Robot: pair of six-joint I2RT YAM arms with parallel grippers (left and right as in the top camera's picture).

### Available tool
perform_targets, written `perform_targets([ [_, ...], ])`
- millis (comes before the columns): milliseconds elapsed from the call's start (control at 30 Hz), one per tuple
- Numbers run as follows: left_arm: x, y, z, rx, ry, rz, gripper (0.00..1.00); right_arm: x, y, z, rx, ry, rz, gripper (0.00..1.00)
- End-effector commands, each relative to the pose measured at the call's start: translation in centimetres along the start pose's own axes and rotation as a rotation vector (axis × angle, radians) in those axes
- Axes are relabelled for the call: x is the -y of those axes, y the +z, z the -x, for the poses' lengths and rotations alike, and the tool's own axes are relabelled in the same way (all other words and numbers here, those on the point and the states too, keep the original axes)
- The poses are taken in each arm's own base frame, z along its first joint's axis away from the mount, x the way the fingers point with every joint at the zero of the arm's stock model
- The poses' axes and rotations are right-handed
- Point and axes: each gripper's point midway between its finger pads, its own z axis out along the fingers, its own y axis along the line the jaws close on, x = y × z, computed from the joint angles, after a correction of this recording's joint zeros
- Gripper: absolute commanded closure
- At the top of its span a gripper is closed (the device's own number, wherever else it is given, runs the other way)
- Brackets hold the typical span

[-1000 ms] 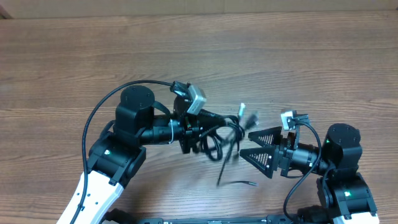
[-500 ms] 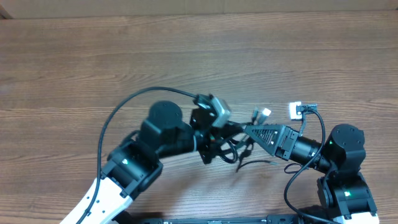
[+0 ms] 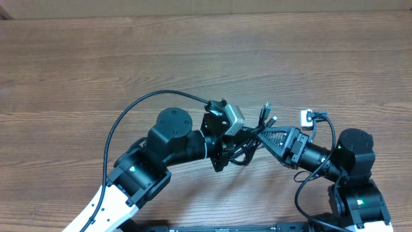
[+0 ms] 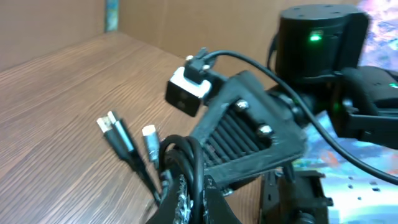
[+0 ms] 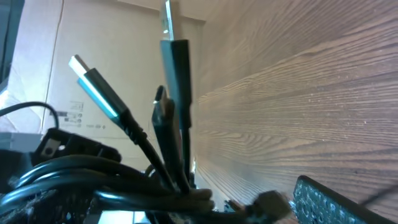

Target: Untangle cables

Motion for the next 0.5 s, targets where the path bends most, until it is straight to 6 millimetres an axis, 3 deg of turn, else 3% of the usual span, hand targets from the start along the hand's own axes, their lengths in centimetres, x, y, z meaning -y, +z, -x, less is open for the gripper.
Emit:
perform_targets([
  [0, 3.8, -0.7, 1.3, 0.040, 0.094, -0.179, 0.96, 1.3, -0.2, 1.4, 0.088, 0.030, -0.079, 0.00],
  [233, 4.4, -1.1, 4.1, 0.152, 0.171, -0.192, 0.96, 3.2, -0.4, 1.5, 0.114, 0.030, -0.162, 0.00],
  [467, 6.0, -1.7, 5.2, 0.202, 0.219, -0.270, 0.96, 5.7, 0.1, 1.8, 0.104, 0.076, -0.249, 0.00],
])
